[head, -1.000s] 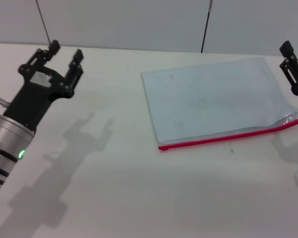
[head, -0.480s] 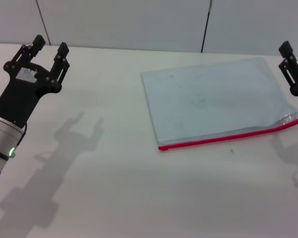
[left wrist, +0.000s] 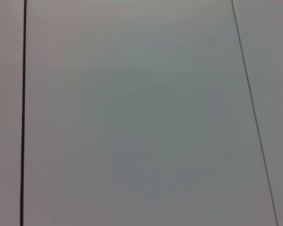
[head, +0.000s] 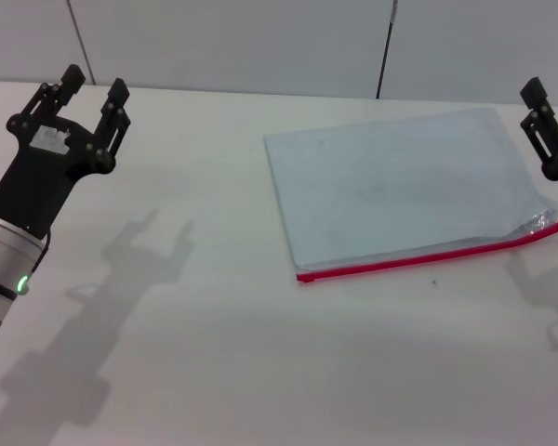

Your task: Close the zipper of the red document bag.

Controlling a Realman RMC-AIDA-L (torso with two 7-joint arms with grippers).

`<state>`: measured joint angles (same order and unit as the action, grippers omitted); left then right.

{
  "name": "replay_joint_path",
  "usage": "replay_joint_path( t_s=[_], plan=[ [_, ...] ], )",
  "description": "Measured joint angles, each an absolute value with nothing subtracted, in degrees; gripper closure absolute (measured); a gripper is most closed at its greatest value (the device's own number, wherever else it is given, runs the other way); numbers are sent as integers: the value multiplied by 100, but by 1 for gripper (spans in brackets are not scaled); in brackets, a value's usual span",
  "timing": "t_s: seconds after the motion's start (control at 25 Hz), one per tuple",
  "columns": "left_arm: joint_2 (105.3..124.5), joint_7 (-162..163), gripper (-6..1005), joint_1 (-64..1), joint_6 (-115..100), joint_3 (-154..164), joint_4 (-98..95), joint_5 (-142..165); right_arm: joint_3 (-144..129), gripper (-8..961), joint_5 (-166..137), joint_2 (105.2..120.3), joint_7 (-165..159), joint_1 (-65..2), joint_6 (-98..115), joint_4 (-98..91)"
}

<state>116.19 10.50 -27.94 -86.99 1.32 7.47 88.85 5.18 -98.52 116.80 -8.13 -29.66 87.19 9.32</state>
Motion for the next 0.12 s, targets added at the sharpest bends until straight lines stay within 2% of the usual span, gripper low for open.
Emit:
replay_joint_path(
  t_s=[0.12],
  plan=[
    [11619, 1045, 466, -2795, -8697, 138, 747, 8885, 518, 288, -9852, 11680, -816, -2968, 8719, 932]
  ],
)
